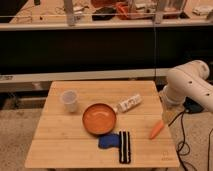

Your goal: Push the eraser across the table

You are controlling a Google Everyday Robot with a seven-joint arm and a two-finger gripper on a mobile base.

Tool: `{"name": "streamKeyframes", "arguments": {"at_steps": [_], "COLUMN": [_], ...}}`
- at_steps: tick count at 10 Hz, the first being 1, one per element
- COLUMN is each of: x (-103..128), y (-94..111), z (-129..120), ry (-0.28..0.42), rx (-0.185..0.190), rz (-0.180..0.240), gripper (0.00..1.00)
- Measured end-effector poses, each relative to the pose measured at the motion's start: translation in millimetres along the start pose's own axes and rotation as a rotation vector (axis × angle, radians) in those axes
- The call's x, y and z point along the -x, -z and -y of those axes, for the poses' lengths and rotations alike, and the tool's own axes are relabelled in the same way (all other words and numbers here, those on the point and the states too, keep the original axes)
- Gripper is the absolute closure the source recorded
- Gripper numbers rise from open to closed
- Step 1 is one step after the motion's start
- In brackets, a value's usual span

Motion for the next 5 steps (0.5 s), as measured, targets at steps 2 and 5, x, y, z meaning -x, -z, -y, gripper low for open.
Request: {"name": "streamKeyframes", "arguments": {"at_steps": [2,5], "x": [0.0,5.0], "y": [0.0,0.1], "z": [0.0,-8.7], "ry": [0.0,-0.013], "rx": [0.0,0.013], "rz": [0.0,0.006], "gripper": [0.2,0.2]}}
